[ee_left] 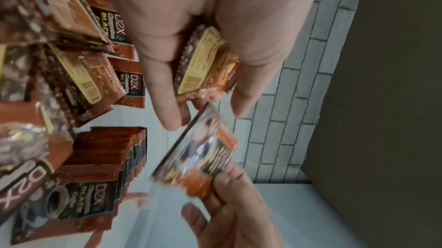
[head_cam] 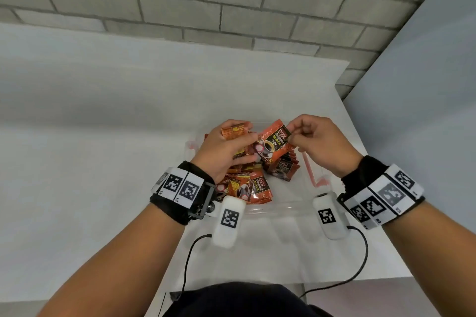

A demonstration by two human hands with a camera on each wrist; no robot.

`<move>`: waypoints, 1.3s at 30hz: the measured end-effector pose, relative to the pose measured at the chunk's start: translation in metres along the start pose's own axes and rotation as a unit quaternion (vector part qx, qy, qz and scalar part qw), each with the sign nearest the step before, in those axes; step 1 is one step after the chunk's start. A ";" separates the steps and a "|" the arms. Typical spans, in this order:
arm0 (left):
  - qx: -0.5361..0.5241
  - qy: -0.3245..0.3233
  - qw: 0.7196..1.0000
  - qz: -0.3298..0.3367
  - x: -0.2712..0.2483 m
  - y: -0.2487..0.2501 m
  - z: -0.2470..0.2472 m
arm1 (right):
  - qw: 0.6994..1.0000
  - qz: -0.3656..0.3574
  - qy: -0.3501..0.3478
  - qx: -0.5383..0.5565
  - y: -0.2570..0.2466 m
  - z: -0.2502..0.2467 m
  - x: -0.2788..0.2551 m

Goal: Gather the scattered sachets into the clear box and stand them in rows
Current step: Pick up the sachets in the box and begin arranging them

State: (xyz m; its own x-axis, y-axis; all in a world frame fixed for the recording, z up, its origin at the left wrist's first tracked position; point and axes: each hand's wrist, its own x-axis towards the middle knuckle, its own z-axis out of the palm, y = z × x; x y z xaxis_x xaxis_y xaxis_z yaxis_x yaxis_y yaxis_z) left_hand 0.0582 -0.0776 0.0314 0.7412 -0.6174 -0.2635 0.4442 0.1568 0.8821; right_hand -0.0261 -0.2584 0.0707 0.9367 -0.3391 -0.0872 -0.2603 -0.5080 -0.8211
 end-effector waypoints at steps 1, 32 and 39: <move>-0.006 0.017 1.000 0.004 0.001 0.001 -0.003 | 0.998 0.008 -0.008 -0.054 0.001 -0.003 0.000; -0.039 0.019 0.999 0.003 -0.008 0.014 -0.018 | 0.841 0.101 -0.187 -0.497 0.010 0.024 0.020; -0.051 0.017 0.998 -0.035 -0.014 0.016 -0.018 | 0.853 0.089 -0.174 -0.484 0.010 0.021 0.018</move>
State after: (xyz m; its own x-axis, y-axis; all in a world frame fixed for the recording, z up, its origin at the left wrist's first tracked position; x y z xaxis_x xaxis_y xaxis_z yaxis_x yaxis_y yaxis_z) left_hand 0.0639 -0.0521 0.0419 0.7229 -0.6030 -0.3375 0.5424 0.1926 0.8177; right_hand -0.0068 -0.2529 0.0490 0.8309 -0.3094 -0.4624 -0.3191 -0.9458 0.0594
